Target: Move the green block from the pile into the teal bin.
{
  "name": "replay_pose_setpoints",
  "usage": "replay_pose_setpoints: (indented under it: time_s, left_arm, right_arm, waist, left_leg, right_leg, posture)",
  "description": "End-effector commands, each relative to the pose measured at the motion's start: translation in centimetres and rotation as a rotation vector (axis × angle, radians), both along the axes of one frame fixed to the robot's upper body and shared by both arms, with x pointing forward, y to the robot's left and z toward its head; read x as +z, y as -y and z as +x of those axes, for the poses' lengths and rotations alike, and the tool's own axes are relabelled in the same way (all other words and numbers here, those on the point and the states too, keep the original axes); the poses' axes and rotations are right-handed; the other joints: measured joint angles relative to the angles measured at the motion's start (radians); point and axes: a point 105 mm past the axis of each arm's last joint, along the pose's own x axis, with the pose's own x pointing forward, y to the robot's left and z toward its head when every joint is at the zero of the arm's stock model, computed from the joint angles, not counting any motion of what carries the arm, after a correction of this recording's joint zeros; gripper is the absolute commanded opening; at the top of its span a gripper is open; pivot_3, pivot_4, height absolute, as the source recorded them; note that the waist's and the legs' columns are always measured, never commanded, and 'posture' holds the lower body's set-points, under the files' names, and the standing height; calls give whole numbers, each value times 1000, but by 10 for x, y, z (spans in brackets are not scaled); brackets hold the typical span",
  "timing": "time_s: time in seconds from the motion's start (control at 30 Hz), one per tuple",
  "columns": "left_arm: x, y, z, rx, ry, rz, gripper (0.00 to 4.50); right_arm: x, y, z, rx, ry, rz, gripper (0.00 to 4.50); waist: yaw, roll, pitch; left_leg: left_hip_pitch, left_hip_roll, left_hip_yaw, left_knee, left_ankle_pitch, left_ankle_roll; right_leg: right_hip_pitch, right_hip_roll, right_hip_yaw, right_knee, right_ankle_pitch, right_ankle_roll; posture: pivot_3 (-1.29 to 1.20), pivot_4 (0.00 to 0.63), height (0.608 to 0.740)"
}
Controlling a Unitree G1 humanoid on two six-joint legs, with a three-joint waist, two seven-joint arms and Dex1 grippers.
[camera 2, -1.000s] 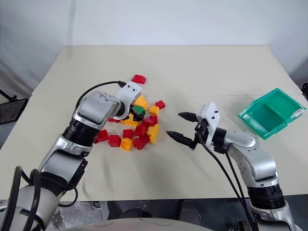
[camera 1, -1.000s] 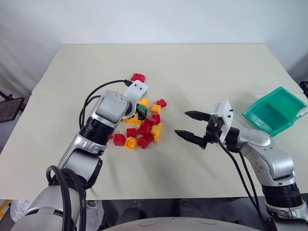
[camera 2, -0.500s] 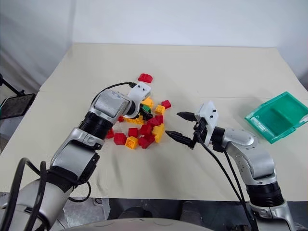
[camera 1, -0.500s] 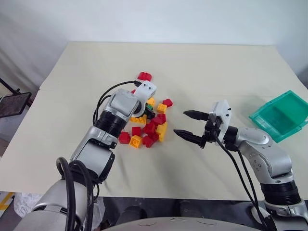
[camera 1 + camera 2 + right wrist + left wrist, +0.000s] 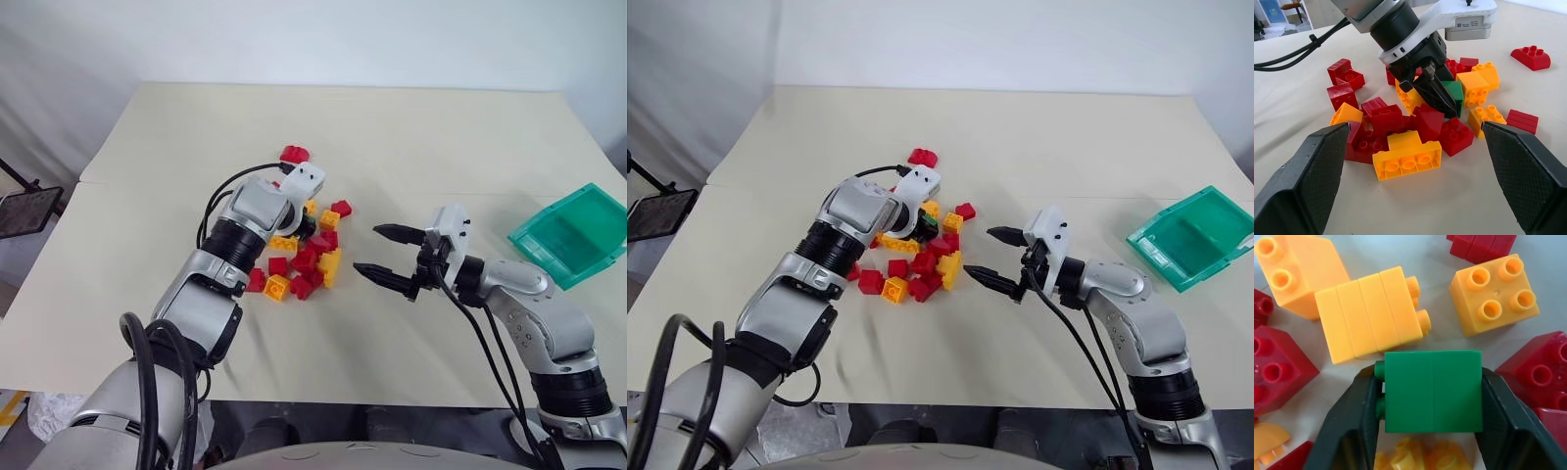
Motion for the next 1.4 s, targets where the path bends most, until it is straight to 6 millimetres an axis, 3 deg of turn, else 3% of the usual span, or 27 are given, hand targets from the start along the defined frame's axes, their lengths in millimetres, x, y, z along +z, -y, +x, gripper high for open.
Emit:
replay_pose_setpoints:
  time_s: [0.03,0.2,0.3,0.43,0.53,0.67,0.8,0.9,0.97,1.17,1.4]
  left_arm:
    - [19,-8,8,18,106,-15,2146]
    - [56,-2,9,-72,296,-135,2146]
    - [85,12,-5,-258,431,-261,2146]
    - [96,25,-27,-416,461,-411,2146]
    - [92,52,-65,-715,484,-520,2146]
    - [58,72,-83,-833,367,-504,2146]
    - [41,82,-94,-911,307,-465,2146]
    - [6,95,-100,-1006,217,-350,2146]
    - [-4,98,-99,-1025,189,-306,2867]
    - [-1,97,-96,-1049,173,-303,4486]
    - [17,75,-96,-1043,226,-377,4486]
  right_arm:
    - [11,-1,-2,3,46,4,4500]
    - [10,4,-2,-6,46,0,4500]
    - [11,11,-2,-15,43,-6,4500]
    - [12,20,-2,-40,45,-22,4500]
    - [14,49,-6,-113,37,-54,4500]
    - [20,85,-17,-202,34,-81,4500]
    - [20,98,-26,-232,29,-106,4500]
    - [17,110,-40,-273,21,-123,4500]
    - [17,109,-44,-293,31,-113,4500]
    - [16,98,-51,-290,29,-93,4500]
    - [16,94,-53,-271,17,-126,4500]
  waist:
    - [0,0,0]
    - [1,-1,0]
    - [2,-1,0]
    - [2,-1,0]
    - [7,0,0]
    - [8,-1,1]
    - [6,-1,1]
    - [7,0,0]
    - [8,-1,0]
    - [7,-1,0]
    - [7,-1,0]
  left_leg:
    - [0,0,0,0,0,0]
    - [-5,0,-1,0,0,0]
    - [-6,0,-1,0,0,0]
    - [-7,-1,-2,0,0,0]
    - [-7,-1,-1,-1,0,0]
    - [-8,-2,1,1,0,1]
    - [-6,-3,4,1,0,2]
    - [-5,-2,3,0,0,2]
    - [-5,-3,4,0,0,2]
    - [-5,-1,0,1,0,3]
    - [-5,-1,-1,2,-1,4]
  right_leg:
    - [0,0,0,0,0,0]
    - [-5,0,-1,0,0,0]
    - [-5,0,-2,-1,0,0]
    - [-5,0,-2,-3,0,1]
    - [-5,0,-3,-3,0,1]
    - [-4,-1,-3,-3,1,2]
    - [-3,-1,-2,-3,1,2]
    - [-2,-1,-2,-3,1,2]
    - [-2,-1,-2,-3,1,2]
    - [-2,-1,-1,-3,2,2]
    - [-2,-2,-1,-3,2,2]
  posture:
    - [0,150,740]
    - [0,150,740]
    - [0,150,740]
    - [0,150,740]
    - [0,150,740]
    - [0,150,740]
    - [0,150,740]
    - [0,150,740]
    - [0,150,740]
    - [0,150,740]
    - [0,150,740]
